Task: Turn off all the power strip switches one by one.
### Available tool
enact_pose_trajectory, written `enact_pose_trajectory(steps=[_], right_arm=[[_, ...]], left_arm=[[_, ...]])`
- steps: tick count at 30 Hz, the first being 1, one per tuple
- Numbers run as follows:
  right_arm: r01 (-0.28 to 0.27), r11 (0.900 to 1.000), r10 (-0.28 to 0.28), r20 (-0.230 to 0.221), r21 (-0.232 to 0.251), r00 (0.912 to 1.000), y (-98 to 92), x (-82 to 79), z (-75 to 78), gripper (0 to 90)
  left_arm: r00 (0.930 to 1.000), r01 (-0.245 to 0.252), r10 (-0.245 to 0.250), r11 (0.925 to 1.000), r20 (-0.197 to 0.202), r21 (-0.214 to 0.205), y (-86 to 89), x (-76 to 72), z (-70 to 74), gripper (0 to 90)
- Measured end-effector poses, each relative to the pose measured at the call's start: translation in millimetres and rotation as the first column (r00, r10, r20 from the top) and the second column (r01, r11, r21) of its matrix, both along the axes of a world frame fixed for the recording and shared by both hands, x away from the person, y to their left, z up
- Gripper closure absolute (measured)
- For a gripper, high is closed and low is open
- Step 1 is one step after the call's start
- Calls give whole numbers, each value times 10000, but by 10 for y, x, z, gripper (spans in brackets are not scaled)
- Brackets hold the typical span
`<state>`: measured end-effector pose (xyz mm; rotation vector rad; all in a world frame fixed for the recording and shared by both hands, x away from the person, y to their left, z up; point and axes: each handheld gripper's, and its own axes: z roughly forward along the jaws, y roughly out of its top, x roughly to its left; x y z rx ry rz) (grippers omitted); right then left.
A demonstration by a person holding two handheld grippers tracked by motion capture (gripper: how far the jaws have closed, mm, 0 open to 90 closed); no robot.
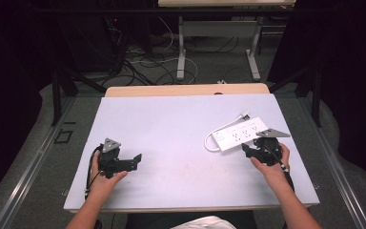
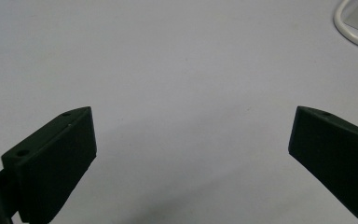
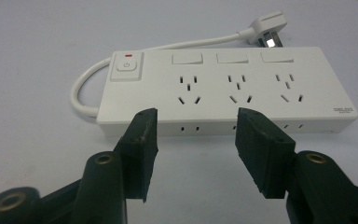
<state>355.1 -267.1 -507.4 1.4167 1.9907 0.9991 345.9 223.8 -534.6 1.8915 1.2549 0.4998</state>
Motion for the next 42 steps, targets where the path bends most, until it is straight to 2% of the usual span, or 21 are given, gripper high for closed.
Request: enact_pose_trajectory(steps=[3,5,11,14,17,25,34,40,42], right_arm=[[29,10000,-29,-212,29,9998,7,51,56,514],[-39,10000,38,-282,-62,9996,18,86,90,529],[-345,9985,331,-331,-423,9989,97,170,188,577],[-384,9984,361,-534,-426,9979,138,232,221,628],[-413,9985,388,-675,-354,9970,169,301,230,644],[-532,9967,473,-947,-608,9944,268,460,272,701],[-600,9936,507,-967,-959,9940,417,612,286,688],[-776,9939,689,-1086,-778,9917,473,713,280,722],[-832,9928,733,-1121,-865,9910,489,746,272,727]], left_arm=[[9999,-10,10,10000,130,57,8,7,-8,6],[10000,5,-5,10000,-50,49,16,2,-4,6],[10000,-48,48,10000,0,-19,13,-1,-11,6],[10000,-50,50,10000,-16,-21,13,-1,-13,7],[10000,-41,41,10000,-30,11,15,-2,-13,7],[10000,-55,55,10000,-83,-2,17,4,-15,7],[9999,-30,30,10000,-116,-3,14,8,-17,7],[9999,-18,18,10000,-131,-17,12,7,-18,7],[9999,-12,12,10000,-136,-9,13,8,-18,7]])
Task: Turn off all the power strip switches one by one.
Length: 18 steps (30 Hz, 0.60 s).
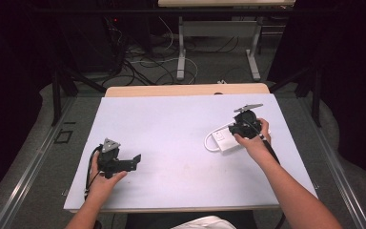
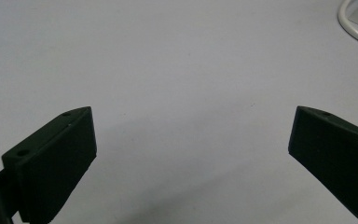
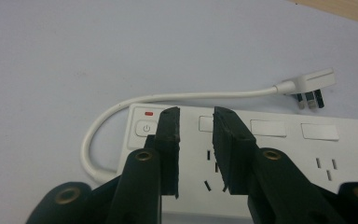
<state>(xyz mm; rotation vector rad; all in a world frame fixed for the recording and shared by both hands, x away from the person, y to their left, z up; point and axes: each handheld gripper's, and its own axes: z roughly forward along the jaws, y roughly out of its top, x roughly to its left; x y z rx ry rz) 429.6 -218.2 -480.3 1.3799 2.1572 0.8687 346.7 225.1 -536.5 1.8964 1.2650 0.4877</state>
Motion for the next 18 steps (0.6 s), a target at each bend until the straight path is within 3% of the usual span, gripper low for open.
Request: enact_pose_trajectory(steps=[18], right_arm=[[-429,9985,405,-651,-353,9971,205,148,-97,824]], left_arm=[[10000,74,-74,10000,2,48,2,4,-4,7]])
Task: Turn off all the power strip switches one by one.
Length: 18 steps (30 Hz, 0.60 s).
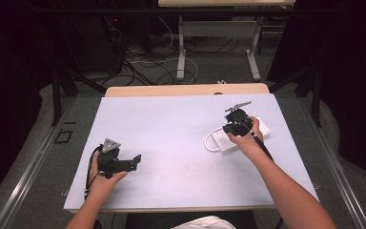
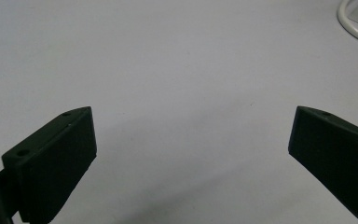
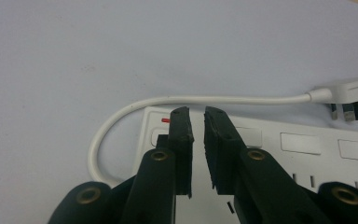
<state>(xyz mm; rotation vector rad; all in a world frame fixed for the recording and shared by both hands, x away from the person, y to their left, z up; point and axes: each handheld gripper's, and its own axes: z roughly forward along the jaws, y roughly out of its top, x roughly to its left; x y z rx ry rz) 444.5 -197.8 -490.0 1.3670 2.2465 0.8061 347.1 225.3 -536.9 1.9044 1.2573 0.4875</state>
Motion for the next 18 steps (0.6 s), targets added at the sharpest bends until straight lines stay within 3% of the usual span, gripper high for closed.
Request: enact_pose_trajectory(steps=[9,18], right_arm=[[4,10000,-5,-472,-16,9989,34,58,-69,873],[31,10000,-35,-541,-79,9985,30,106,-113,900]], left_arm=[[10000,-10,10,10000,-29,1,-1,-2,0,7],[10000,-56,56,9999,61,-87,-5,3,-8,7]])
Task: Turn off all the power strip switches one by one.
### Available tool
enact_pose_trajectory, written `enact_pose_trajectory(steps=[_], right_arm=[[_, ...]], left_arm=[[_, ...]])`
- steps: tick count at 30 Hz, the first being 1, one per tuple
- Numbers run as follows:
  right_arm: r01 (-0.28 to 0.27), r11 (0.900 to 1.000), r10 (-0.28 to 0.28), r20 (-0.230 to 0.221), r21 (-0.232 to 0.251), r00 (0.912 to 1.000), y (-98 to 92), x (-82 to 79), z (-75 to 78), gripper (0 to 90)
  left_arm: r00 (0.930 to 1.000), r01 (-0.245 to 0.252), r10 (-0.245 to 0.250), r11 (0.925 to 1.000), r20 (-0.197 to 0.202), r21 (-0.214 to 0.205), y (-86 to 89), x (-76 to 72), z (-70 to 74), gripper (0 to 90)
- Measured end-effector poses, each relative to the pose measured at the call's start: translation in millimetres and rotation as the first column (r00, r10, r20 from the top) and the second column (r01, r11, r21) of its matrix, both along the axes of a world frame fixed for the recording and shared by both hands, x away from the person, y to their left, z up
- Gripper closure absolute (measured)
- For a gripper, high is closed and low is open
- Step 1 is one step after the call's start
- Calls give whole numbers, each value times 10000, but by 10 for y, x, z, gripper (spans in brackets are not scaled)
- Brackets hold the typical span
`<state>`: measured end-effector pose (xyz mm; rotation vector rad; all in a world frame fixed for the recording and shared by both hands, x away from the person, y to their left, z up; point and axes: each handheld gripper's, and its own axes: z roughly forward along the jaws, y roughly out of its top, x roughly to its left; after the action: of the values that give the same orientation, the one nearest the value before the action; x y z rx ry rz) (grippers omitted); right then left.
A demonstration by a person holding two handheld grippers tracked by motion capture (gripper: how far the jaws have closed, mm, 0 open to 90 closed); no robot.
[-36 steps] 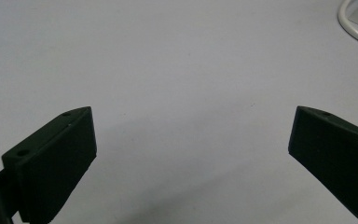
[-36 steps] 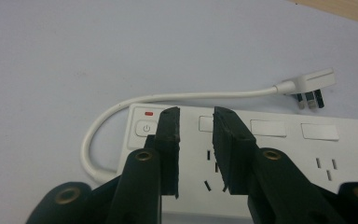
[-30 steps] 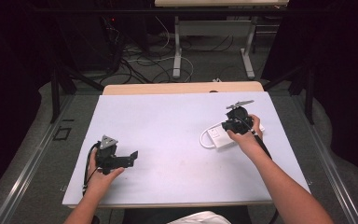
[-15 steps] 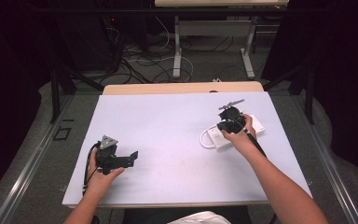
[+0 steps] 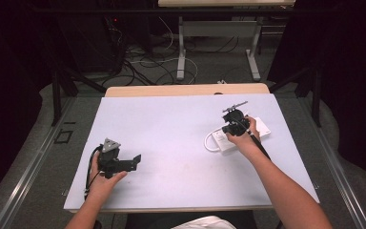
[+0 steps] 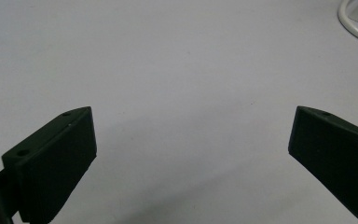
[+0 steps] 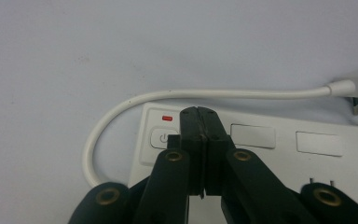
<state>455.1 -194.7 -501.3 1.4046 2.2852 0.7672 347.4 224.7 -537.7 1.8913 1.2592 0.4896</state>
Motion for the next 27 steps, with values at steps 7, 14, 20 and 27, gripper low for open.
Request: enact_pose_trajectory(steps=[7,14,20,27], right_arm=[[-48,10000,49,-256,35,9997,47,25,-66,900],[-217,9997,221,-465,100,9987,128,32,-117,900],[-307,9995,313,-682,99,9972,167,53,-161,900],[-225,9996,239,-762,197,9968,175,62,-165,900]], left_arm=[[10000,3,-3,10000,-5,6,1,0,-1,7],[10000,-3,3,10000,-38,2,3,0,0,7],[10000,7,-7,10000,-32,6,4,1,-1,7],[10000,25,-25,10000,-49,25,3,-3,4,7]])
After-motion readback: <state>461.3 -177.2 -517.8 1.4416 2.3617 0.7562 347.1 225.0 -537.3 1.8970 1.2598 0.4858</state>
